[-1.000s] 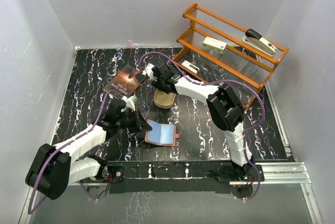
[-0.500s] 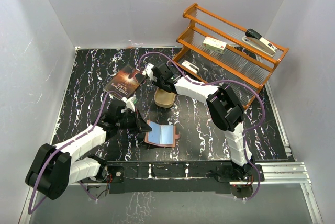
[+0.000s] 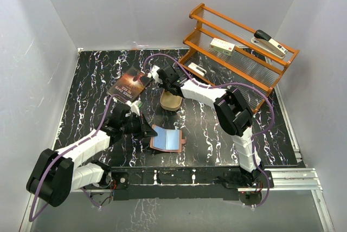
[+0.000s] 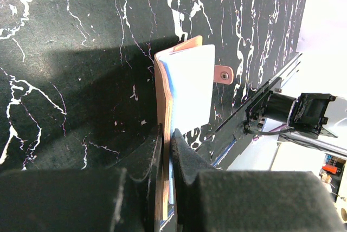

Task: Put the credit cards into the card holder
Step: Pick up the credit card from the storage box.

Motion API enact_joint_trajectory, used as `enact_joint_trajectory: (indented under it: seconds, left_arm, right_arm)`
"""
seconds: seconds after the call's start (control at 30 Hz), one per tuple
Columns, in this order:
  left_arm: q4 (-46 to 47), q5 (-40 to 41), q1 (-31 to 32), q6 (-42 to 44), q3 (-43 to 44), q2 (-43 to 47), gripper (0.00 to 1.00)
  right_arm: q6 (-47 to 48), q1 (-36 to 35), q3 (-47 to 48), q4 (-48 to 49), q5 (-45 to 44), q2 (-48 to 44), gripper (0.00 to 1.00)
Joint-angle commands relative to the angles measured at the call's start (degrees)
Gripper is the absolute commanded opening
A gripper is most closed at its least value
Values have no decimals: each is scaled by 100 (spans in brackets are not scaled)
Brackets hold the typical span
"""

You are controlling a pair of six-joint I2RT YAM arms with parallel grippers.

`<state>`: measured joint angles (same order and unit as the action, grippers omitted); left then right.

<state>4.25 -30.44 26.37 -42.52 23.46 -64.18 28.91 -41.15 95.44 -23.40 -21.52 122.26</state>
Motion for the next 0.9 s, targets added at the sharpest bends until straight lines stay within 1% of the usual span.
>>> enact_joint_trajectory:
  seconds: [0.0,0.3,0.37,0.63,0.87]
  left_arm:
    - [-11,-94,17,-20,3,130,0]
    - [-68,-54,16,-33,27,158,0]
    - [-86,-62,17,-37,31,160,0]
    - [-129,14,17,-28,60,164,0]
    - [-39,47,15,-135,25,124,0]
  right_arm:
    - [115,24,237,267,-315,-50,28]
    - [190,-78,215,230,-456,-87,16]
    - [171,-122,166,186,-422,-129,11]
    - [-99,-320,10,-126,-116,-446,0]
    - [-378,-451,-138,-320,207,-793,0]
